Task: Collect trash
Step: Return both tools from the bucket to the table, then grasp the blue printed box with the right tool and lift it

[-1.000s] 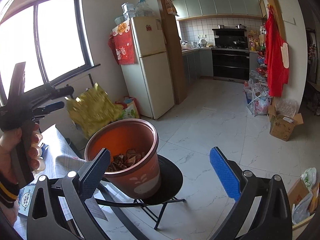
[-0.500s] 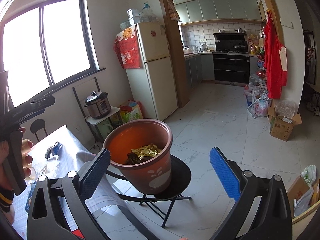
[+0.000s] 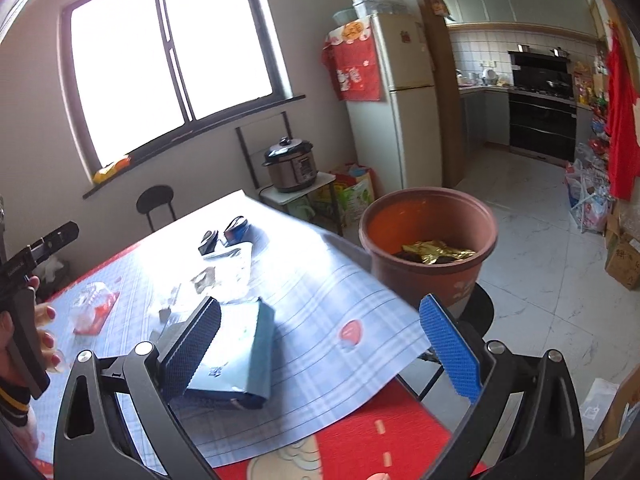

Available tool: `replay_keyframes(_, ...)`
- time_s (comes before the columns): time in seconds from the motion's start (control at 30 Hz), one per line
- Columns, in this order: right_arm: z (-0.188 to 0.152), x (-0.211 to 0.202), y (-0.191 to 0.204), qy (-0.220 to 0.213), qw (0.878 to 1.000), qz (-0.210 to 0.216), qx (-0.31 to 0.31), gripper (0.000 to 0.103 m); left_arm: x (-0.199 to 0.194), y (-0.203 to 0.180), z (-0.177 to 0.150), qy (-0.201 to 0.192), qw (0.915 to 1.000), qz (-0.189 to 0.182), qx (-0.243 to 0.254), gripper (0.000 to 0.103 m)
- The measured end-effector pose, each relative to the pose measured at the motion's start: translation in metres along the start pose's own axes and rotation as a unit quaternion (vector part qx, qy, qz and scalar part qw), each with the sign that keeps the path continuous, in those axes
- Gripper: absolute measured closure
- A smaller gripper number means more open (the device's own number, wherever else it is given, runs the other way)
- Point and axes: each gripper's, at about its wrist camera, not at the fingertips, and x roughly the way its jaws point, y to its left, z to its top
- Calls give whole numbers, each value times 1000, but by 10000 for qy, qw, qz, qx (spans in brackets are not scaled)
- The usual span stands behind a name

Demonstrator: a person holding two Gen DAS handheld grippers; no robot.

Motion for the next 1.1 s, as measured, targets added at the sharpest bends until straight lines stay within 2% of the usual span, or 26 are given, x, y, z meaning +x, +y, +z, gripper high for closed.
replay_keyframes(0.13,-18,23,55,444,9929,165,-1091,6,-25,54,-35,146,9982,516,-275,6)
replay_keyframes(0.27,-37,33,95,726,9717,14,-2248,6,-38,84,-63,166,9963,675,-506,6)
replay_keyframes(0.4,-46,34,112,882,9557,6,-2807,6,-34,87,-72,252,9965,618,-508,6)
replay_keyframes(0.5,-56,36,123,989,9416,-129,-3217,6,-29,72,-73,195,9981,371,-452,6)
replay_keyframes(0.6,-67,39,133,1134,9290,-221,-3516,6,-24,59,-78,271,9989,327,-222,6)
replay_keyframes(0.77,-78,50,147,1338,9110,-360,-3885,6,-22,51,-83,301,9992,161,-208,6)
replay_keyframes(1.1,-71,71,161,1492,9033,-406,-4001,6,-22,56,-85,269,9989,185,-329,6)
